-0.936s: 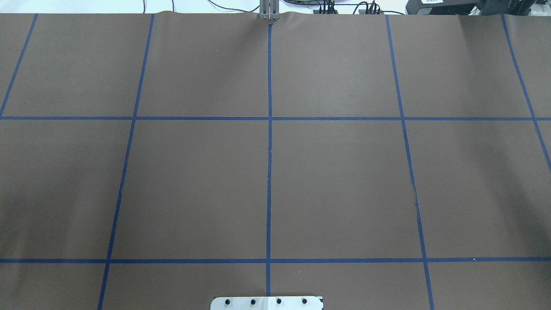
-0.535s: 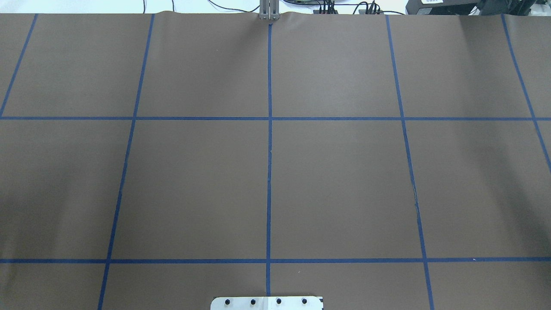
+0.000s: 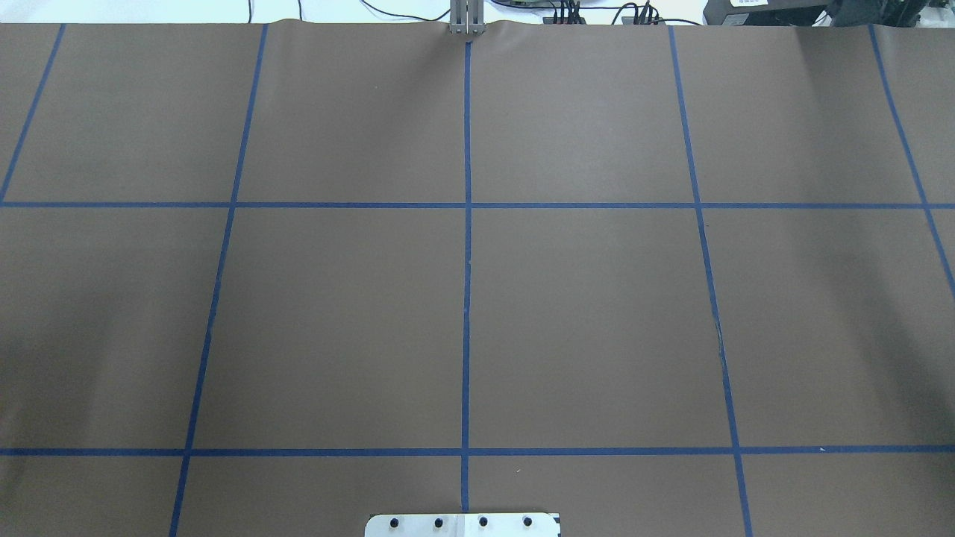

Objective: Place and press bell with both arms

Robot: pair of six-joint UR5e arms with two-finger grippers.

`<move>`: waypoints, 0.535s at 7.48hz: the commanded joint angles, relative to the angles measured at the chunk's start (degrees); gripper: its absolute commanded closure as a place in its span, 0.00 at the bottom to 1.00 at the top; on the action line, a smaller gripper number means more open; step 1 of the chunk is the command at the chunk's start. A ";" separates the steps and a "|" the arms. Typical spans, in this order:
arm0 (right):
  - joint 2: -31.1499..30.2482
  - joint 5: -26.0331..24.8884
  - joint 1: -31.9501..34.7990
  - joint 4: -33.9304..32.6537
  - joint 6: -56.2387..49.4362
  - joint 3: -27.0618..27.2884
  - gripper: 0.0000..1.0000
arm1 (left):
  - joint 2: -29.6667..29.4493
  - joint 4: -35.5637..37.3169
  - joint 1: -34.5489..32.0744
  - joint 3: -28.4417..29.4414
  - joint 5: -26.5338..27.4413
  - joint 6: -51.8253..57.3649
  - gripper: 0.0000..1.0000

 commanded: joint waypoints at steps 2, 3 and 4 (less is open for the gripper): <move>0.00 0.00 0.00 0.00 0.00 0.09 0.00 | -0.12 -0.05 -0.03 0.26 -0.12 0.70 0.10; 0.00 0.00 0.00 0.00 0.00 0.09 0.00 | -0.29 -0.14 -0.03 0.26 -0.12 0.79 0.11; 0.00 0.00 0.00 0.00 0.00 0.09 0.00 | -0.29 -0.23 -0.03 0.35 -0.12 1.66 0.11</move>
